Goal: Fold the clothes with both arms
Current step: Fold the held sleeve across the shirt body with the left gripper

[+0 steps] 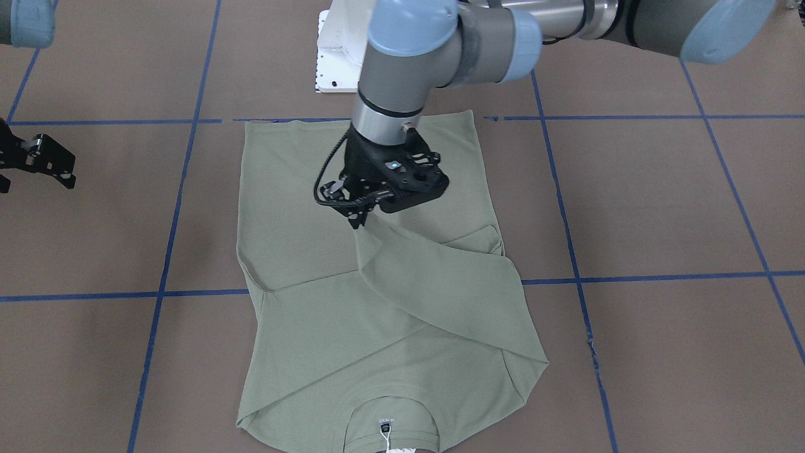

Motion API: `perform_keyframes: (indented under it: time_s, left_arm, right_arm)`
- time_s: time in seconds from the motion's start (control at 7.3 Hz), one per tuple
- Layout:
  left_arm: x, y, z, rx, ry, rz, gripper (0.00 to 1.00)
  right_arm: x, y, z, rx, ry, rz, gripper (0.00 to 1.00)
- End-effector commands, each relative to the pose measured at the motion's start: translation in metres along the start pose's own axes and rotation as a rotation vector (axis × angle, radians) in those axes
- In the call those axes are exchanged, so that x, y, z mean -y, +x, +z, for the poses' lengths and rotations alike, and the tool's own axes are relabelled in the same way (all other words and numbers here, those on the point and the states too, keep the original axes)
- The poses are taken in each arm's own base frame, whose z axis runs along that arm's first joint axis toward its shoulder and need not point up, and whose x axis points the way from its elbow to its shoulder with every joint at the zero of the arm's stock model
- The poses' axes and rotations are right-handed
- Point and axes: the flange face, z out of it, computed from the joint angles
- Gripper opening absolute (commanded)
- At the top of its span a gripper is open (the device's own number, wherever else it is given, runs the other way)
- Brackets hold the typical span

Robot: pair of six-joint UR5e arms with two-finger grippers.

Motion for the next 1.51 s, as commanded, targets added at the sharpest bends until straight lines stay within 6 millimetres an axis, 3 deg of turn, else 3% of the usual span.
perform_keyframes:
  time_s: [0.0,0.14,0.55,0.68,0.82,1.1,1.37]
  left_arm:
    - [-0.053,0.038,0.03,-0.017,-0.036,-0.039,0.0]
    - [-0.065,0.044,0.044,0.002,-0.047,-0.043,0.0]
    - [-0.067,0.037,0.081,0.004,-0.017,-0.058,0.0]
    - [-0.105,0.039,0.103,-0.022,-0.007,-0.096,0.67]
    - [-0.135,0.047,0.118,-0.067,-0.01,-0.064,1.0]
    - [-0.131,0.034,0.127,-0.063,-0.003,0.011,1.0]
    - [-0.105,0.021,0.121,-0.06,0.02,0.077,1.0]
  right_arm:
    - [-0.002,0.004,0.003,0.0,-0.009,0.008,1.0]
    - [-0.002,0.004,0.003,0.0,-0.009,0.008,1.0]
    - [-0.001,0.003,0.004,0.0,-0.01,0.01,1.0]
    - [-0.001,0.003,0.004,0.0,-0.01,0.01,1.0]
    - [0.0,0.002,0.004,0.002,-0.01,0.009,1.0]
    - [0.002,-0.002,0.001,0.01,-0.007,0.004,1.0]
    - [0.005,-0.009,0.0,0.041,0.022,-0.002,1.0]
